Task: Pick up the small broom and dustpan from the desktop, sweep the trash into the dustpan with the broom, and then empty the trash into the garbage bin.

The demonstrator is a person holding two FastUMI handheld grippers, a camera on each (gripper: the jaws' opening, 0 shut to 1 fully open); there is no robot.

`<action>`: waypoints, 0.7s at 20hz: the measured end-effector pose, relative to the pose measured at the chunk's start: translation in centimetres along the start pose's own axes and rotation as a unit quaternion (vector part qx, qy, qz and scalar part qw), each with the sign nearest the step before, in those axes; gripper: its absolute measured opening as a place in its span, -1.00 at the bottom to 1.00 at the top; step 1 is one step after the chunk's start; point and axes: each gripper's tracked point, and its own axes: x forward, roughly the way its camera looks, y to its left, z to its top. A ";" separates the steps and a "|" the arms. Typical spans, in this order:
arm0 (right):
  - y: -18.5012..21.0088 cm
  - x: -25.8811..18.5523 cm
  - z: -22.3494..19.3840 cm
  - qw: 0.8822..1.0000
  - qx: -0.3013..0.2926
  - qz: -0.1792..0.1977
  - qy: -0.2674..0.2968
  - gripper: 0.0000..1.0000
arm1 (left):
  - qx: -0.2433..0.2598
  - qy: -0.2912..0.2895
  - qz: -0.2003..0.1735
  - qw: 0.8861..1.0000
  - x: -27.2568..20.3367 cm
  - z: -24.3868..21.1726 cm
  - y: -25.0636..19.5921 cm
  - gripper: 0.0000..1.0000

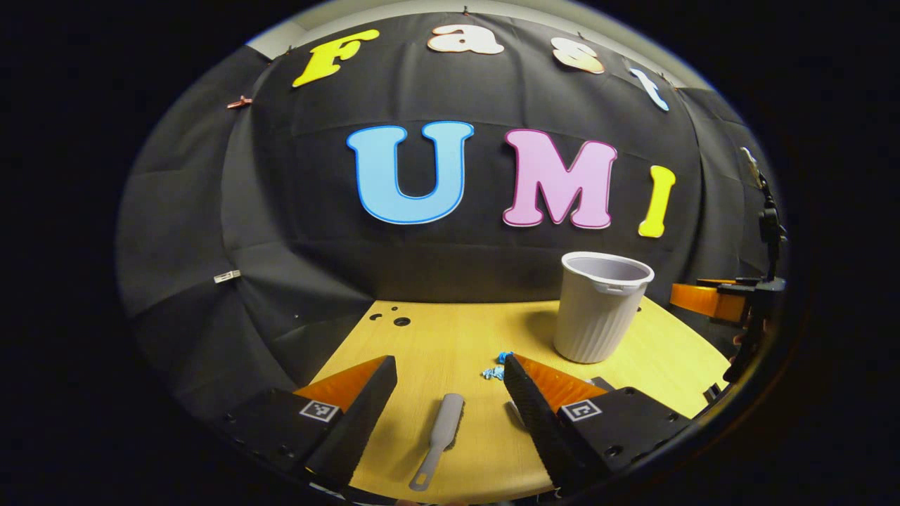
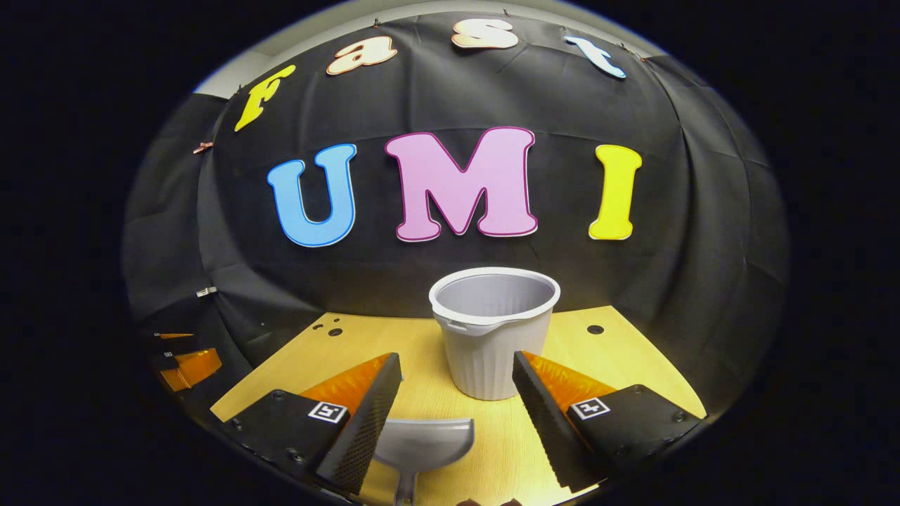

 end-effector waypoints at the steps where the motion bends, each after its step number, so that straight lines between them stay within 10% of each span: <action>1: 0.4 -0.1 -0.5 1.000 0.002 0.003 0.007 0.97 | 0.008 0.003 -0.007 1.000 0.0 -0.2 -0.1 0.97; 14: 2.2 -0.6 -3.4 0.999 0.006 0.016 0.050 0.97 | -0.008 0.135 -0.030 0.990 2.0 -8.8 0.1 0.98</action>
